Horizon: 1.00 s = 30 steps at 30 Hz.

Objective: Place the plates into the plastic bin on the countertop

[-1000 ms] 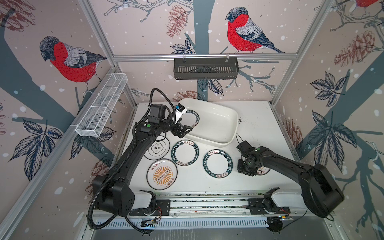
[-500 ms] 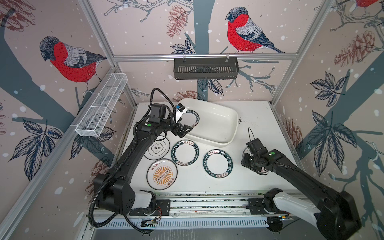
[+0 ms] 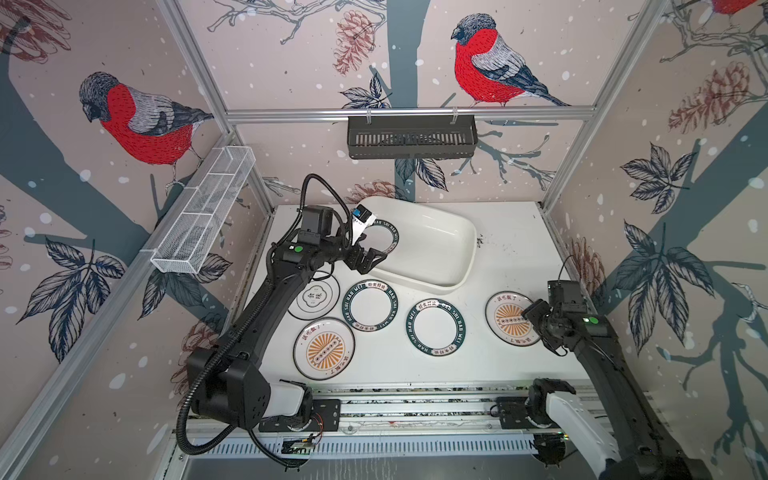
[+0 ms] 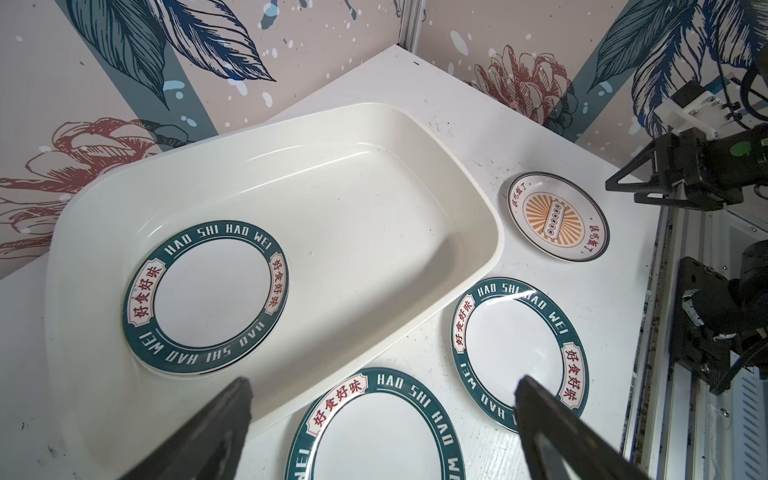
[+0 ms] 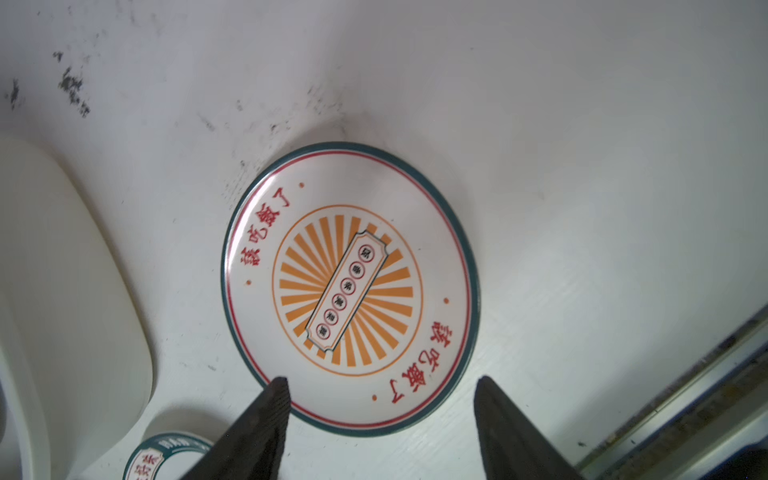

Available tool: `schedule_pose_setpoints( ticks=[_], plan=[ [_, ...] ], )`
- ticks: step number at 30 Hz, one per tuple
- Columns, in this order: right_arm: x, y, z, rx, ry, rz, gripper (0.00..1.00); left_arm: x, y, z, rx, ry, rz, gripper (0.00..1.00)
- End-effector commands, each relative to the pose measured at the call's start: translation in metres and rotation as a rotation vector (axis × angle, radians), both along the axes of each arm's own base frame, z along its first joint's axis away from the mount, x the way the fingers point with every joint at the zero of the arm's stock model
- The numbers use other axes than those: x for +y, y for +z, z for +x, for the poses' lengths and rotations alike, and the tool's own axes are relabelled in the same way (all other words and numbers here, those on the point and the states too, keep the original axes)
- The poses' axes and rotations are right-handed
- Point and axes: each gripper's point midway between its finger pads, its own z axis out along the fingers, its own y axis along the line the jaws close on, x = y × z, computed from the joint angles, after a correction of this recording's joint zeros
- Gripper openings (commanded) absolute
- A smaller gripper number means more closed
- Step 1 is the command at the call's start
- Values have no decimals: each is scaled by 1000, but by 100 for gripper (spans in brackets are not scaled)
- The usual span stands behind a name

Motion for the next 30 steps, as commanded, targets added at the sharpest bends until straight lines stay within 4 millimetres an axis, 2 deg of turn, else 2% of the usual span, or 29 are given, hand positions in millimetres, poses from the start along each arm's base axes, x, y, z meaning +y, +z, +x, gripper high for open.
schedule_pose_setpoints(
  ticks=[1,6,23,30],
  plan=[
    [-8,-6,-7,26,-30,29,70,-2,6,-3,-32,-30,-5,98],
    [-16,-12,-13,52,-72,41,69,-1,4,-3,-29,-30,5,98],
    [15,-51,-16,59,25,224,65,-3,-5,0,-10,-33,11,98],
    [22,-57,-14,27,50,268,60,-3,-9,0,-1,-35,19,98]
  ],
)
